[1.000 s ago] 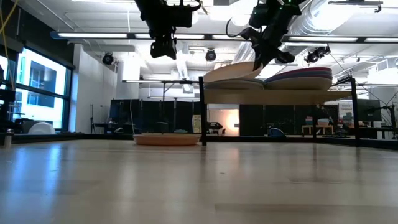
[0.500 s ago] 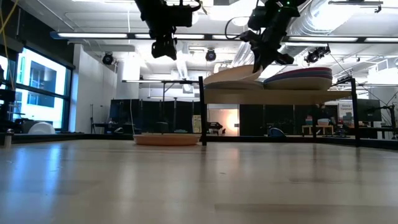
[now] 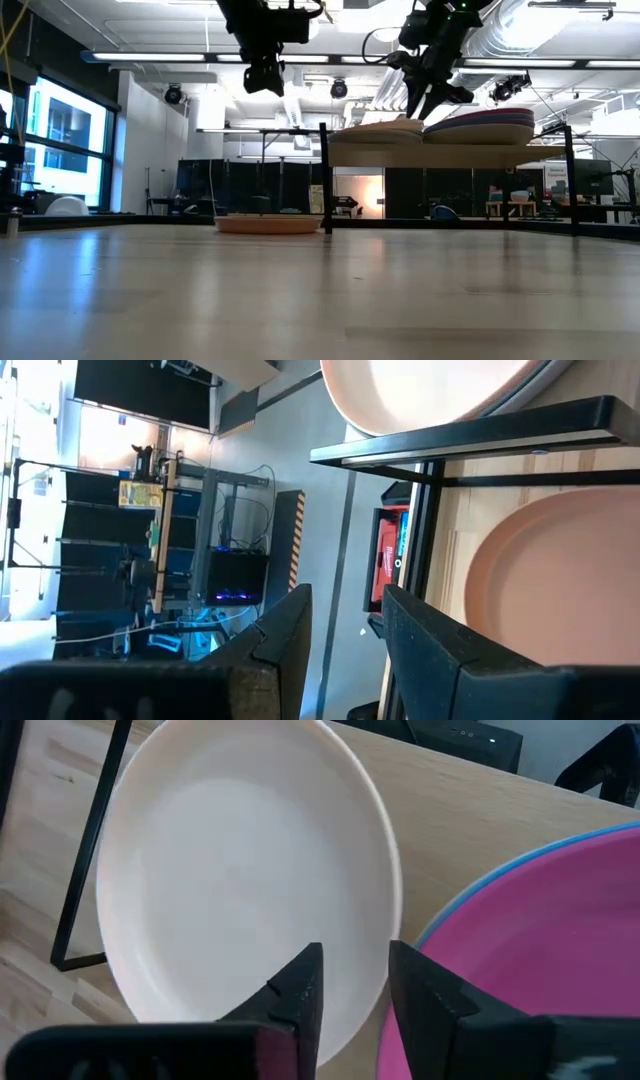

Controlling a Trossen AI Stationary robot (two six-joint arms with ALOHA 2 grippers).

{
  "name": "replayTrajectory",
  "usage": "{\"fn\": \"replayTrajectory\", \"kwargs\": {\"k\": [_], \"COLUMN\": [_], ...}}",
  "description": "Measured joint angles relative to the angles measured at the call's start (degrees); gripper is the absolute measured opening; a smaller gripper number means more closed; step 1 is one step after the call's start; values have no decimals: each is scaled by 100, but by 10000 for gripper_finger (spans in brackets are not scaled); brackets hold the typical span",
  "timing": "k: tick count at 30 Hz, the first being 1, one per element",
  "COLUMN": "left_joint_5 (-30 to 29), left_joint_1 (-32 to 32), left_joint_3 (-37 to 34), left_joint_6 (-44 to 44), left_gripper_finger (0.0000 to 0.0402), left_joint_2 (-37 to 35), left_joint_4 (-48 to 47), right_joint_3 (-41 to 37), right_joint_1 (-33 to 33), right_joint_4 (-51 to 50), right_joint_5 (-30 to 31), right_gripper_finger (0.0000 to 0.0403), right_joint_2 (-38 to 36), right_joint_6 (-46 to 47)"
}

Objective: Place and stack plates onto a shelf
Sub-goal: Stack the white plate on top of the green plate on the shelf, then stack the brown plate on top of the white plate on the shelf

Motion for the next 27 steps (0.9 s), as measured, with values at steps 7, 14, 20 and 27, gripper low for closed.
{"fn": "replayTrajectory", "kwargs": {"k": [7,14,20,27], "left_joint_5": [-3,-3,-5,-6], "left_joint_1": [0,0,-1,-2], "left_joint_3": [0,0,0,0], "left_joint_6": [52,52,52,11], "left_gripper_finger": [115,115,115,115], "left_joint_2": [0,0,0,0], "left_joint_4": [-1,-1,-1,-21], "right_joint_3": [0,0,0,0], "right_joint_1": [0,2,19,178], "right_joint_4": [0,0,0,-2], "right_joint_5": [-191,114,112,90], "right_gripper_finger": [94,94,94,94], "right_joint_2": [0,0,0,0], "right_joint_6": [-118,-159,-118,-94]}}
